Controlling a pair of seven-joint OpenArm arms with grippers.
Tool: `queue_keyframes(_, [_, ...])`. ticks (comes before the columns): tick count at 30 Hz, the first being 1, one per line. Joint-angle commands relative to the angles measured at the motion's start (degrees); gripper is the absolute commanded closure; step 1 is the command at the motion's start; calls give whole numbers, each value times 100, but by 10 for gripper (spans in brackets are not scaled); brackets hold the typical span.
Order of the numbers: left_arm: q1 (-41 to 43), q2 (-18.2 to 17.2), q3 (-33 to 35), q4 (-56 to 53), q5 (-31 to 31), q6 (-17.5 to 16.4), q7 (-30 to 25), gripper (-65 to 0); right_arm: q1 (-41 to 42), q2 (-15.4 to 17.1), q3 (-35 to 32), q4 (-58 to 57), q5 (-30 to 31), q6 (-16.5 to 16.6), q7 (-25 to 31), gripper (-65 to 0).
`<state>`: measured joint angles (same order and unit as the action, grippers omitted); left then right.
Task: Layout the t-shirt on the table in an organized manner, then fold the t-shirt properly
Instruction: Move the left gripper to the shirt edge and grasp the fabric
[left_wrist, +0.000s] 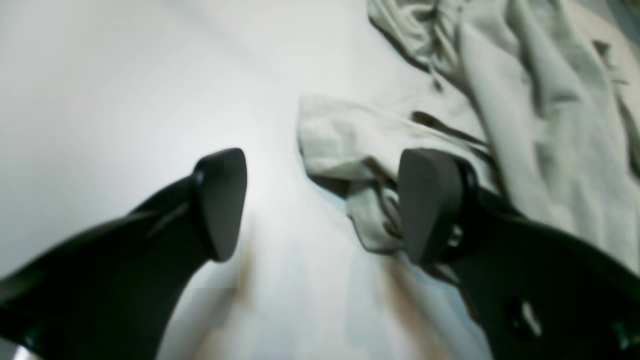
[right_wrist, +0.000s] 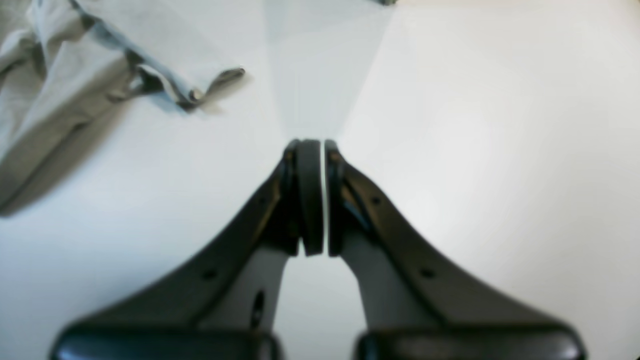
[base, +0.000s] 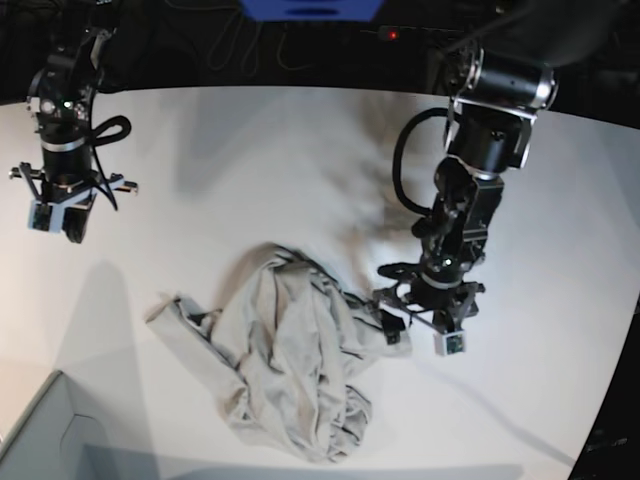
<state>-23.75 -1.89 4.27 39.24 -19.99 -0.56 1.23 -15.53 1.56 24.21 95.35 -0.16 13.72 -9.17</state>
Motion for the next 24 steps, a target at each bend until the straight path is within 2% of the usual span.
queue_keyframes(1, [-258,35,8,-105,-1,-45,-198,-456,-16,50,19,122,21,66,165,0])
queue_keyframes(9, [-900,378,52,-1793,-1,-54,-1200,-455,-333,59,28,122,21,66,165,0])
queue_keyframes(14, [-1234,519,61,-2434,8,-63,-1385,-450,-482,59,28,122,21,66,165,0])
queue_keyframes(15, [-1252,519,61,-2434,8,-63,-1394,-432,-517,59,28,122,21,66,165,0])
queue_keyframes(16, [-1287,528,61,-2434,8,-63,-1385,-394,-544,50,28,122,21,66,165,0])
queue_keyframes(17, [-1287,528,61,-2434,25,-63,-1385,-329,-553,42,19,122,21,66,165,0])
queue_keyframes(20, [-1401,492,34,-2434,8,-63,-1394,-61,-553,33,19,122,21,66,165,0])
queue_keyframes(21, [-1427,484,25,-2434,8,-63,-1394,0,-553,33,19,122,21,66,165,0])
queue_keyframes(24, [-1454,308,17,-2390,8,-63,-1394,-28,-553,24,19,113,21,66,165,0])
